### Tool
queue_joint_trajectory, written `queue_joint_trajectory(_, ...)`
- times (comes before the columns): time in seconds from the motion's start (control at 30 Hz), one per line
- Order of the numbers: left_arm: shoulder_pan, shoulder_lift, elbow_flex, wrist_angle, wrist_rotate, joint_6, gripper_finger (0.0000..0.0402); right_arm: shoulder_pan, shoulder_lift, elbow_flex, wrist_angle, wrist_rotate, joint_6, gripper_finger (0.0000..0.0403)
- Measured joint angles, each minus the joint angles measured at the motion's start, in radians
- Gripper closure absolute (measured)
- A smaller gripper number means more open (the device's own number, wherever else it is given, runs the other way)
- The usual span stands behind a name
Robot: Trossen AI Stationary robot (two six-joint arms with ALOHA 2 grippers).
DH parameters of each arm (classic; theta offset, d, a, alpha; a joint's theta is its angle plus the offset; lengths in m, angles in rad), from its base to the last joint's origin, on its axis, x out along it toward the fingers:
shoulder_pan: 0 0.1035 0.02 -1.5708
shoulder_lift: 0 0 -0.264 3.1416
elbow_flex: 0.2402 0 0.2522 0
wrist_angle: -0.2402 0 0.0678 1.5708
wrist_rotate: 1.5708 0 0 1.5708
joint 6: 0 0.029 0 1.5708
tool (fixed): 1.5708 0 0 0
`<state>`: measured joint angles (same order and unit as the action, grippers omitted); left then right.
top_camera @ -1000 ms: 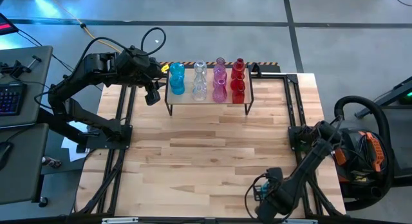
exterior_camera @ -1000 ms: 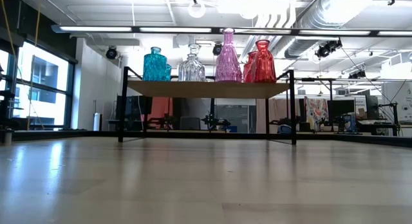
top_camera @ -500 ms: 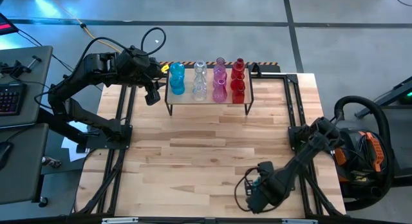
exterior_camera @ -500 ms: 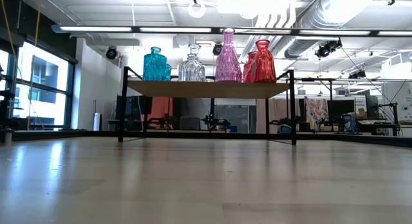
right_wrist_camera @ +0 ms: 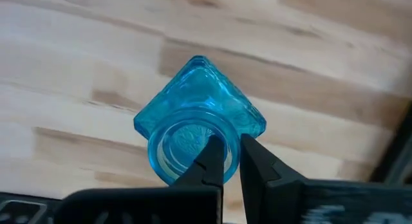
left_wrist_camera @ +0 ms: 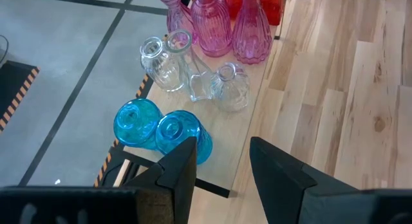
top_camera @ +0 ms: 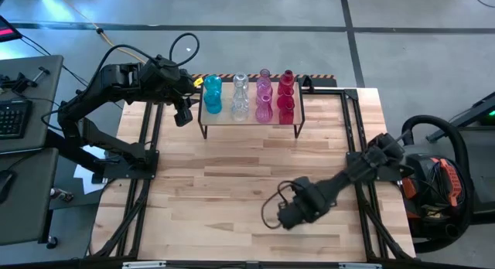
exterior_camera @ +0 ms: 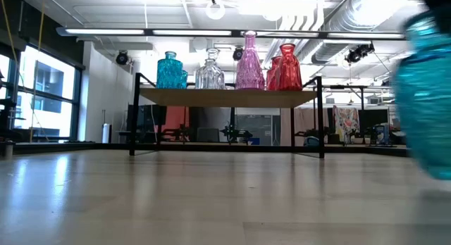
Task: Sort vases onto shelf
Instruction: Put the blue vase on the shelf aligned with the other blue vase
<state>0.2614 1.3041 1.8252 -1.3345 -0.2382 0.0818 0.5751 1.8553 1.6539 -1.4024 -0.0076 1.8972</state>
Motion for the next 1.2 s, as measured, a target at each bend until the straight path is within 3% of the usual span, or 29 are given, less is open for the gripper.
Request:
queue_joint_trajectory(0.73, 0.000, 0.000, 0.000, 0.000, 0.000, 0.000, 0.0266, -0.365, -0.001, 0.000, 0.271, -0.031, -0.602, 0.0403)
queue_joint_trajectory(1.2, 0.000, 0.000, 0.000, 0.000, 0.000, 0.000, 0.0266, -0.545, 0.020, 0.080, 0.270, -0.050, -0.867, 0.0401)
